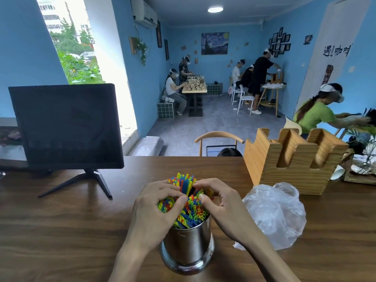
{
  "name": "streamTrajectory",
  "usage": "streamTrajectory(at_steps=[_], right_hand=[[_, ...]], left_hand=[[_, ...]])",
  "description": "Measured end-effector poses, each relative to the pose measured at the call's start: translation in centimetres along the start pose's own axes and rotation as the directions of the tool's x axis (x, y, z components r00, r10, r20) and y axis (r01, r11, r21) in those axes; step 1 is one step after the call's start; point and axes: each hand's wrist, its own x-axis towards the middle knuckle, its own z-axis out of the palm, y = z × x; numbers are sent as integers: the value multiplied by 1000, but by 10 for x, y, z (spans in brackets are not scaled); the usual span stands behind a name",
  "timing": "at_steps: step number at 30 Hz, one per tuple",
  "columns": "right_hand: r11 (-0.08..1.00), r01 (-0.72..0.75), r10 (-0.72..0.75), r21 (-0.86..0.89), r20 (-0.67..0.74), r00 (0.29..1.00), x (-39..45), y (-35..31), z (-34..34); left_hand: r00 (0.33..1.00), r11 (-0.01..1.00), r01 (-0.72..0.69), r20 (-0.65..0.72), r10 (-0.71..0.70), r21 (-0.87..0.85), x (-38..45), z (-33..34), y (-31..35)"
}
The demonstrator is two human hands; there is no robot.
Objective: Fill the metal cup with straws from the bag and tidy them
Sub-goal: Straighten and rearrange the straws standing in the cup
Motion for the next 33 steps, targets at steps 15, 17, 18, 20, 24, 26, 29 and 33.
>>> streamTrajectory(at_steps=[15,17,18,20,24,26,29,33], right_hand=[[991,-34,49,131,-111,993,5,1,-4],[987,-38,59,154,-137,989,6,1,-4],[985,-42,67,170,-144,987,6,1,-3],[978,-44,75,205,-148,986,7,3,-2],[944,-12,67,329,-154,986,6,9,-3],[919,-23,93,394,-161,983,5,13,-3],[901,-79,163,427,-165,973,8,19,2],[833,-172,285,527,-142,948,22,20,12]], left_hand=[[995,995,102,2,-102,15,6,3,-4],[995,994,104,-2,-104,-25,6,3,-3],[994,992,111,-9,-112,-61,6,2,-3],[993,984,113,-25,-118,-137,6,1,-3],[995,941,87,-8,-95,-327,6,-4,-11],[991,911,110,-24,-131,-397,7,-5,-15],[969,837,227,31,-244,-497,11,-3,-20],[919,799,393,216,-329,-456,23,8,-22]])
